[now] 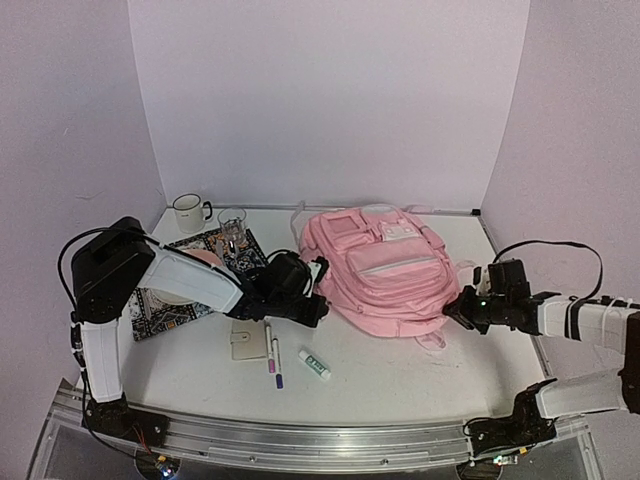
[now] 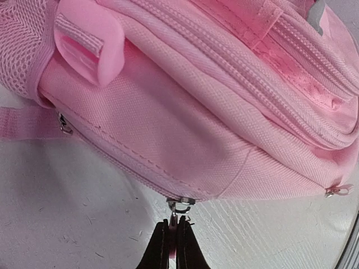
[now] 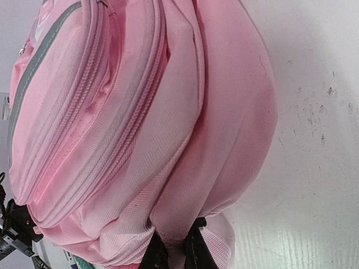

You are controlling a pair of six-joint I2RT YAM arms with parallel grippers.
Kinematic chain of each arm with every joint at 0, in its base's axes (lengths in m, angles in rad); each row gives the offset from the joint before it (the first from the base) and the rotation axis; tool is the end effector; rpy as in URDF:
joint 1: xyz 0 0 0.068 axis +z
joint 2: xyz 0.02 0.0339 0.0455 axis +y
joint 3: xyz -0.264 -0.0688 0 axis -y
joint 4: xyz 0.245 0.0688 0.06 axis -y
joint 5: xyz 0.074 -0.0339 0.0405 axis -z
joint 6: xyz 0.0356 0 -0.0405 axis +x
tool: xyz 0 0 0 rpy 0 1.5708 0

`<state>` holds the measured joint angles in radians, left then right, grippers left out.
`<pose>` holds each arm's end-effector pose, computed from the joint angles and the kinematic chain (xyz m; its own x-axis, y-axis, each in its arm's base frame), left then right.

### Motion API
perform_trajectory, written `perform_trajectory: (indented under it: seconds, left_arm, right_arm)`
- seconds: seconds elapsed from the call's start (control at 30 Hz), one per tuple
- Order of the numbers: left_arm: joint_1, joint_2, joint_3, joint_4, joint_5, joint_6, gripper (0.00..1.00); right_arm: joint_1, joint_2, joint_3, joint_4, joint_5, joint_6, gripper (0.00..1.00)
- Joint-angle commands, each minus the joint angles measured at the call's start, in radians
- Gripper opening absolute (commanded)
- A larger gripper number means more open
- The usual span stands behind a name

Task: Pack the student bag
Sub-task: Unzip the largest pocket of the student bag.

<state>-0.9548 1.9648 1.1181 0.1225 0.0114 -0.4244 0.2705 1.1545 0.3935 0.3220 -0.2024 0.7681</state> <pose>0.2370 -0.3354 0.1409 -0.6869 0.2578 -0.6795 0.5906 0.7428 -0.3153 0.2203 0.0685 0.1832 -0.5983 0.5404 -0.5917 -0.0298 0.7229 0.6903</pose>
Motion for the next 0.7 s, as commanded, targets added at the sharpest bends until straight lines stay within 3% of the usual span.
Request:
perform_trajectory:
  seconds: [0.0, 0.13, 0.3, 0.4, 0.57, 0.67]
  left_arm:
    - [0.033, 0.006, 0.022, -0.082, -0.14, 0.046, 0.0]
    - [0.065, 0.009, 0.038, -0.103, -0.206, 0.057, 0.0]
    - [0.08, 0.024, 0.062, -0.122, -0.331, 0.077, 0.0]
    - [0.077, 0.049, 0.091, -0.154, -0.321, 0.102, 0.0]
    - [0.018, 0.012, 0.09, -0.145, -0.279, 0.142, 0.0]
    - [-0.02, -0.005, 0.094, -0.137, -0.22, 0.137, 0.0]
  right_arm:
    - [-0.173, -0.022, 0.078, -0.066, 0.044, -0.121, 0.0]
    - [-0.259, -0.005, 0.119, -0.072, -0.008, -0.16, 0.01]
    - [-0.263, 0.024, 0.142, -0.093, -0.045, -0.208, 0.03]
    - [-0.263, 0.038, 0.139, -0.093, -0.069, -0.228, 0.03]
    - [-0.233, 0.028, 0.159, -0.106, -0.125, -0.282, 0.29]
    - [-0.068, -0.014, 0.196, -0.155, -0.004, -0.296, 0.5]
